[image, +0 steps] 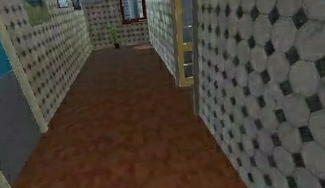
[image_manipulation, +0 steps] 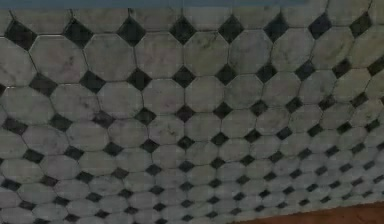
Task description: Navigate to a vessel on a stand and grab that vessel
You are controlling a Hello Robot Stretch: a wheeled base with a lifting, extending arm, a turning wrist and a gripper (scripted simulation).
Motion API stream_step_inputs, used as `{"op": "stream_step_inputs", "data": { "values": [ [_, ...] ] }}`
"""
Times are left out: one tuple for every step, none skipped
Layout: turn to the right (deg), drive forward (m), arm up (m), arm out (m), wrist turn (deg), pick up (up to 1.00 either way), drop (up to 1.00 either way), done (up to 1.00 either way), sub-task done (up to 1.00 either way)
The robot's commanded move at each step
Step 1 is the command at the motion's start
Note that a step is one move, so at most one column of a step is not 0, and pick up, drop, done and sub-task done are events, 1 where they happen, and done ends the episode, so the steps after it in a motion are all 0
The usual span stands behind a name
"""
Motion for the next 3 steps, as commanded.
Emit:
{"op": "stream_step_inputs", "data": {
  "values": [
    [-3.0, 0.00, 0.00, 0.00, 0.0, 0.00, 0.00, 0.00, 0.00],
    [0.0, 1.00, 0.00, 0.00, 0.0, 0.00, 0.00, 0.00, 0.00],
    [0.0, 1.00, 0.00, 0.00, 0.0, 0.00, 0.00, 0.00, 0.00]
  ]
}}
